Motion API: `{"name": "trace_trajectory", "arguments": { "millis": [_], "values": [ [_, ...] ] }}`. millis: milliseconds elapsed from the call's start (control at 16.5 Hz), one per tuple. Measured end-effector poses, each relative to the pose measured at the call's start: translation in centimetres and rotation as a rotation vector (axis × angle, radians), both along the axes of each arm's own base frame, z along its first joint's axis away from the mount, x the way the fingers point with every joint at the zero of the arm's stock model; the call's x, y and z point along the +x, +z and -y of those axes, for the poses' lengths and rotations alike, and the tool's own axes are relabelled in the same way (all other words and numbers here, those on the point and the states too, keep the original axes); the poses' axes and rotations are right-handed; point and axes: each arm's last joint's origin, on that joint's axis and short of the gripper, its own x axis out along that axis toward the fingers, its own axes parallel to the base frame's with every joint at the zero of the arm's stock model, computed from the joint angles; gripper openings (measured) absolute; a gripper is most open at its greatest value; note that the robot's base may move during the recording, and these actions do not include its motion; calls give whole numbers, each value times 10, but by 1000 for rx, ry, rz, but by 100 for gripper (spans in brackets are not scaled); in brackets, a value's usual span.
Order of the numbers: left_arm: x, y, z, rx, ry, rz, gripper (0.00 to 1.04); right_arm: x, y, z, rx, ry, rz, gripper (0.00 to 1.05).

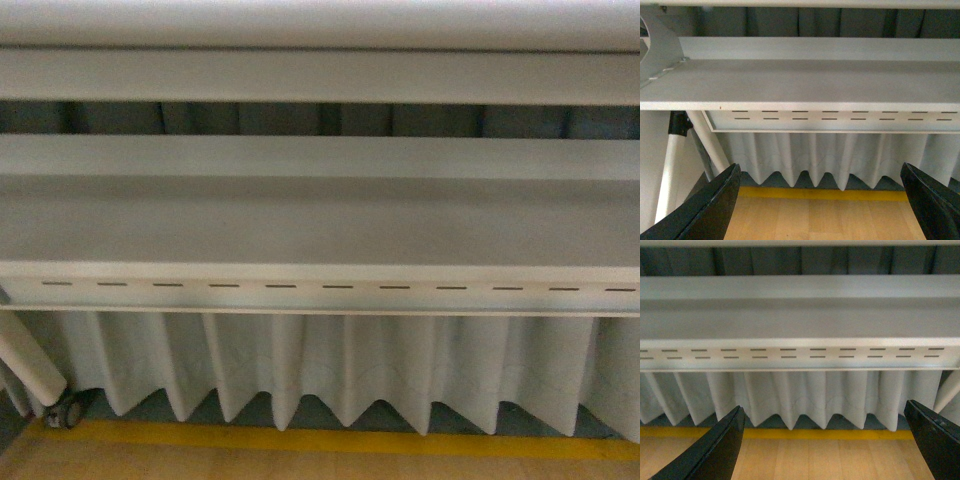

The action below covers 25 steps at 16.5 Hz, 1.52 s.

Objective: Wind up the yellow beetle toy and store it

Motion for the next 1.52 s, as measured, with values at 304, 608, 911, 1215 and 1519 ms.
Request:
{"name": "trace_trajectory", "arguments": {
  "millis": [304, 608, 911, 1215, 1519],
  "values": [
    [0, 0, 0, 0, 1, 0, 98, 0, 0, 0, 0, 0, 1, 98],
    [0, 0, 0, 0, 0, 2, 98, 0, 0, 0, 0, 0, 1, 98],
    [0, 0, 0, 0, 0, 2, 98, 0, 0, 0, 0, 0, 2, 98],
    [0, 0, 0, 0, 0, 2, 98, 0, 0, 0, 0, 0, 2, 98],
    [0, 0, 0, 0, 0, 2, 98, 0, 0, 0, 0, 0, 2, 98]
  ]
}}
